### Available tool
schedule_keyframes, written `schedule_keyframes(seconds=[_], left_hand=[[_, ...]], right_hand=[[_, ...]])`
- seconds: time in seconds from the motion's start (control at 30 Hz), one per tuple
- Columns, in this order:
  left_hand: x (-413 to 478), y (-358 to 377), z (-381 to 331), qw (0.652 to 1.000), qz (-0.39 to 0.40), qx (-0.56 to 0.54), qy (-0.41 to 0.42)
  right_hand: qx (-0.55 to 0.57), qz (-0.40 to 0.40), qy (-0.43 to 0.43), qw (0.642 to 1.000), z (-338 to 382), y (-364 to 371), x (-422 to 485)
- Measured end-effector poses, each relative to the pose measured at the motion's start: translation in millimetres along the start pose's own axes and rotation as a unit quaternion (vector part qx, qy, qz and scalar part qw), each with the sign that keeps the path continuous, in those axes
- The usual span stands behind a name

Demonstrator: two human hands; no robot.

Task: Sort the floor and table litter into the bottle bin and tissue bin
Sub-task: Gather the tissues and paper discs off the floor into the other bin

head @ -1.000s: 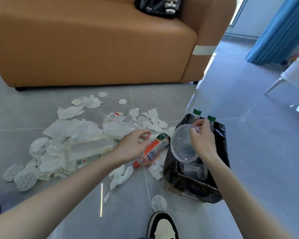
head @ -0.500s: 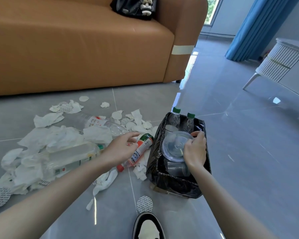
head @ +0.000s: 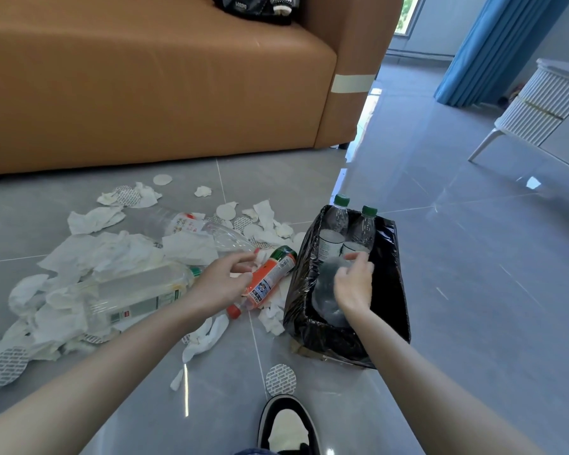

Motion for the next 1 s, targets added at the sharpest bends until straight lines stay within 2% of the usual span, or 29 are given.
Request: schedule_keyframes(seconds=[0.13,0.23,0.3,0.37,0.47,0.57,0.73,0.9,1.0], left_hand=[[0.2,-3.1,5.4,1.000,-0.006,-0.004,-0.010],[0.0,-6.5,9.0,1.000,-0.014,-0.012,-0.020],[-0.1,-9.7,11.5,0.999,-0.018,-0.015,-0.025],[-0.7,-13.5,13.6,0.999,-0.021,-0.019,-0.028],[-0.8,-21.6,14.8,0.999,-0.036,-0.030,-0.025],[0.6,-34.9,21.1,0.997,-0.062,-0.042,-0.031],[-4.2,-64.8,45.6,0.990,-0.112,-0.066,-0.053],[-14.9,-102.2,92.1,0.977,-0.184,-0.059,-0.085],[-21.8,-120.7,120.0,0.968,-0.226,-0.043,-0.104]], right_hand=[[-0.016,0.138,-0.027,0.990,6.8,16.7,-0.3],[-0.033,0.187,-0.020,0.982,7.3,16.6,1.1],[0.003,0.189,0.001,0.982,8.3,11.5,0.7],[0.036,0.148,-0.006,0.988,15.7,-0.4,0.5],[0.070,0.078,-0.067,0.992,41.8,-24.1,-5.7],[0.072,0.049,-0.140,0.986,75.3,-36.0,-21.8],[0.052,0.139,-0.236,0.960,122.9,-5.8,-65.6],[-0.040,0.229,-0.301,0.925,141.5,61.2,-98.5],[-0.092,0.256,-0.328,0.905,146.1,100.9,-106.4]])
Point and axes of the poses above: each hand's wrist, its own x-axis towards the middle knuckle, its own y-axis out of the palm, z = x × y, the point moved 5 cm from there along x, towards the middle knuckle, and after that the axes turned 11 degrees about -x, right-handed, at the moved point
